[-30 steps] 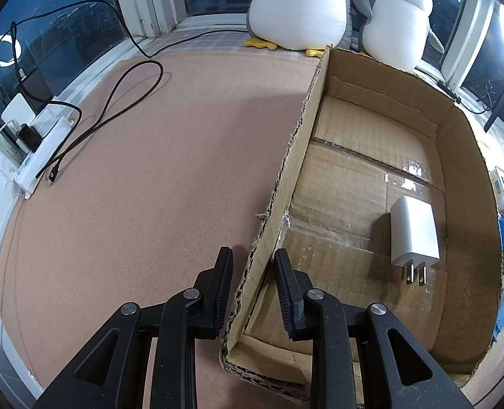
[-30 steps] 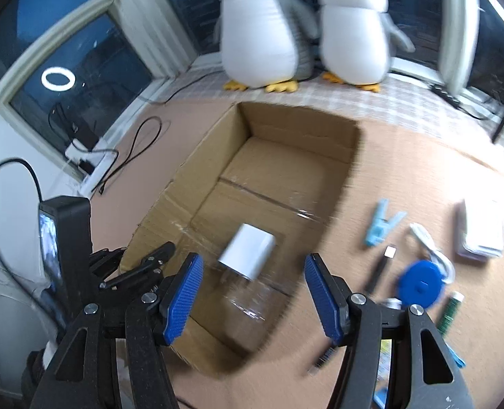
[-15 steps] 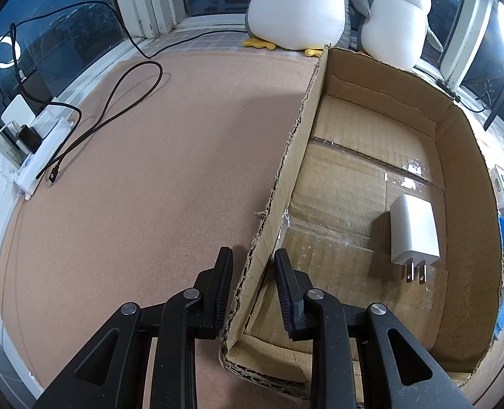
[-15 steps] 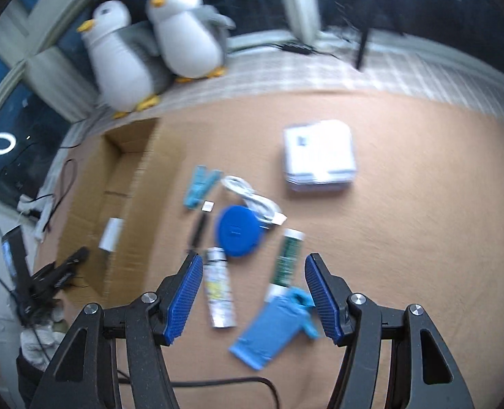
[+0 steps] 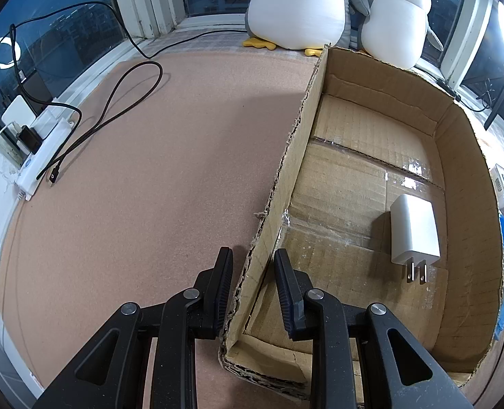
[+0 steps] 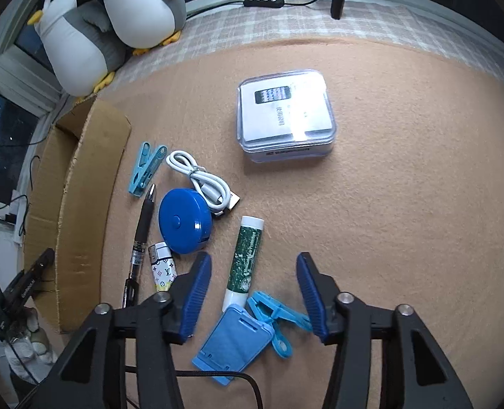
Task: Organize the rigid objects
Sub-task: 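Move the right gripper back to the green-white tube, then grasp the green-white tube with the right gripper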
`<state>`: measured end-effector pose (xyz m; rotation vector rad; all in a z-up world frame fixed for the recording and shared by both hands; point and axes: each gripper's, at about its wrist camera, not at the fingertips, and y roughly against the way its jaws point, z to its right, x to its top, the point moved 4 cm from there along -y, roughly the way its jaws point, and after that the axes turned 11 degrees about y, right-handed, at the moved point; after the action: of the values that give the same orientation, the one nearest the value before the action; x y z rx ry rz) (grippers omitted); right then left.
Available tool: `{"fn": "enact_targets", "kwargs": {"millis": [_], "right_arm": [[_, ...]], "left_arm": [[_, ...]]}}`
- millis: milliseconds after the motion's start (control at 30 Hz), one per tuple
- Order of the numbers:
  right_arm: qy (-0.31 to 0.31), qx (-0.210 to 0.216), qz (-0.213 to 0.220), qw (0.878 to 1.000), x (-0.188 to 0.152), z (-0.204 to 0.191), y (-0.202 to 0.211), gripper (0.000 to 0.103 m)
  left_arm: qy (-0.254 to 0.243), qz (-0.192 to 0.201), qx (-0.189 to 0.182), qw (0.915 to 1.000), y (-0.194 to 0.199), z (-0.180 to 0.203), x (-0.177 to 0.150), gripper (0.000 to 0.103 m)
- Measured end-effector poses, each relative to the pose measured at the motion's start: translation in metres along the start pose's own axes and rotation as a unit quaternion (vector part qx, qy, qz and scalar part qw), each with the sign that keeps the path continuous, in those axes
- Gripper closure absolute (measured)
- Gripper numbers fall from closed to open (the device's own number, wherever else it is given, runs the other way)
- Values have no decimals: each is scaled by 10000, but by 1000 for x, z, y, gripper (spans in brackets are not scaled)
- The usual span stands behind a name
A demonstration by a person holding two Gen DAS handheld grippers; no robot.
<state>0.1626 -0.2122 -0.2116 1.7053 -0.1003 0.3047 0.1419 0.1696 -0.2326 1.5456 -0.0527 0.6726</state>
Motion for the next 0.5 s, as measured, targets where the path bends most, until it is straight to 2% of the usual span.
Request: {"fn": "enact_targets", "kwargs": {"millis": [200, 267, 400, 500], "right_arm": [[152, -155, -198, 9996, 4, -8, -13, 63], [196, -207, -263, 9992, 6, -10, -16, 69], [379, -387, -351, 9979, 10, -18, -22, 73], [612, -639, -375, 9954, 9, -25, -25, 82]], "left_arm": [[11, 1, -10, 10000, 0, 0, 0, 76], [14, 1, -11, 10000, 0, 0, 0, 76], [10, 3, -9, 10000, 0, 0, 0, 76], [12, 2, -10, 10000, 0, 0, 0, 76]]}}
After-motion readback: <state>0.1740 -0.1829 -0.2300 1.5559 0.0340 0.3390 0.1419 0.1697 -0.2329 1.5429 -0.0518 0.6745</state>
